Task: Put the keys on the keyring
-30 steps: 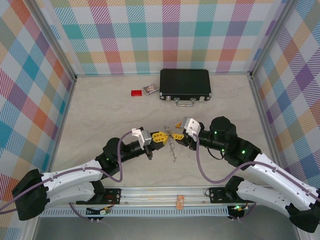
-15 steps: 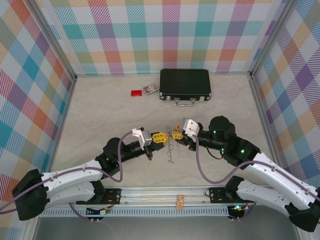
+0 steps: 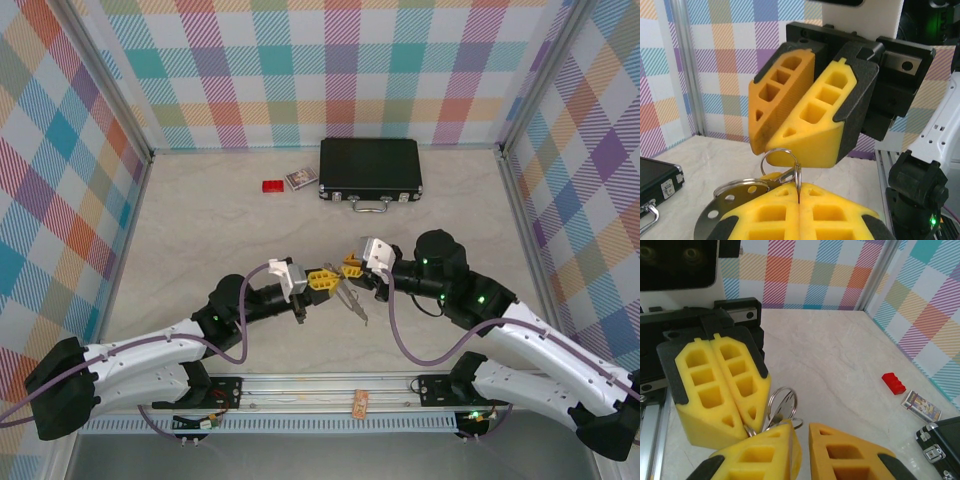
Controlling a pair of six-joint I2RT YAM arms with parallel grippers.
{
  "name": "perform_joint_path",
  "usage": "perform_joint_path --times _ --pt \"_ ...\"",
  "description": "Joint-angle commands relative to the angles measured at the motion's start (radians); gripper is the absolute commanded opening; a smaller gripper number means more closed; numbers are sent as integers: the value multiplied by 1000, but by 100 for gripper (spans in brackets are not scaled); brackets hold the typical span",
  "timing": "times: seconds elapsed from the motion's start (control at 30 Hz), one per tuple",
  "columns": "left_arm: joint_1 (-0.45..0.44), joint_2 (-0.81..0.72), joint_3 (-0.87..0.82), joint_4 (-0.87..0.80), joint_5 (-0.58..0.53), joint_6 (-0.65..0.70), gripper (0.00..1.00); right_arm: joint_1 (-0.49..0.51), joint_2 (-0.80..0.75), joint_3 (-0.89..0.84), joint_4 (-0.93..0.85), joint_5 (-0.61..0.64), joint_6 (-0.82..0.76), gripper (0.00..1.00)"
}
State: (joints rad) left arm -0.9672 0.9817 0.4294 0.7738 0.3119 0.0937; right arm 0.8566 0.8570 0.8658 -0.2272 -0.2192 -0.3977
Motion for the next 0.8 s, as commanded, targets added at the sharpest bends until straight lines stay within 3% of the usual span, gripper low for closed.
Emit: perform_joint_path --times 0.0,0.3,0.77 --pt "-5 3 41 12 35 3 0 2 4 43 8 -23 -29 14" --pt "-5 27 42 54 29 3 0 1 54 109 -80 -80 -48 14" --pt "13 96 19 248 0 -66 0 -1 -11 136 -95 61 62 22"
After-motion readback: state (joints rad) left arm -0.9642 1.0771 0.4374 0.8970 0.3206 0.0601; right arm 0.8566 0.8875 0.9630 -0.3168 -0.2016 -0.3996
